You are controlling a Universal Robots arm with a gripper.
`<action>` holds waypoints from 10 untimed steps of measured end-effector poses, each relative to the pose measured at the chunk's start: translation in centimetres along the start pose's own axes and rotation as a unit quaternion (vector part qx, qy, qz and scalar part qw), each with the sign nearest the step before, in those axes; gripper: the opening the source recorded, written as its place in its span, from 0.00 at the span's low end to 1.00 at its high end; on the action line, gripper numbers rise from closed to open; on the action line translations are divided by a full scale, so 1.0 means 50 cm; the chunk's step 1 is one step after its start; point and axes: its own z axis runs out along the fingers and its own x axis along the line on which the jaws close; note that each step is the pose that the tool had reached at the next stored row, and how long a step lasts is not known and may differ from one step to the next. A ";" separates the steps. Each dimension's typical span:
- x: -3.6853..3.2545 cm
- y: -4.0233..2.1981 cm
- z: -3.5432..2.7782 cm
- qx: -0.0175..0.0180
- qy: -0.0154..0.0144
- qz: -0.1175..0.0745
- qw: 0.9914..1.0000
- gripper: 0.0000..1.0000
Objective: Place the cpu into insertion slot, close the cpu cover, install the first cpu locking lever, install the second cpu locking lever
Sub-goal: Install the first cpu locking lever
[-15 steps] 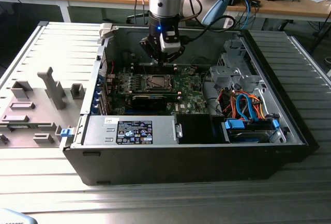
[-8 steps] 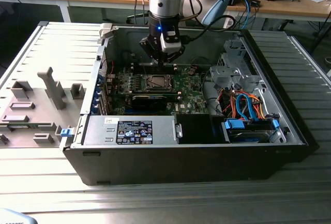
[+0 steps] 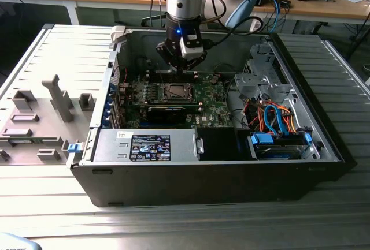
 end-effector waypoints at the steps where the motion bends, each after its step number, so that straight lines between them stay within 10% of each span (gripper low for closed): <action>1: 0.000 0.000 0.000 0.000 0.000 -0.002 1.000 0.11; 10: 0.000 0.000 0.000 0.000 0.000 -0.012 1.000 0.11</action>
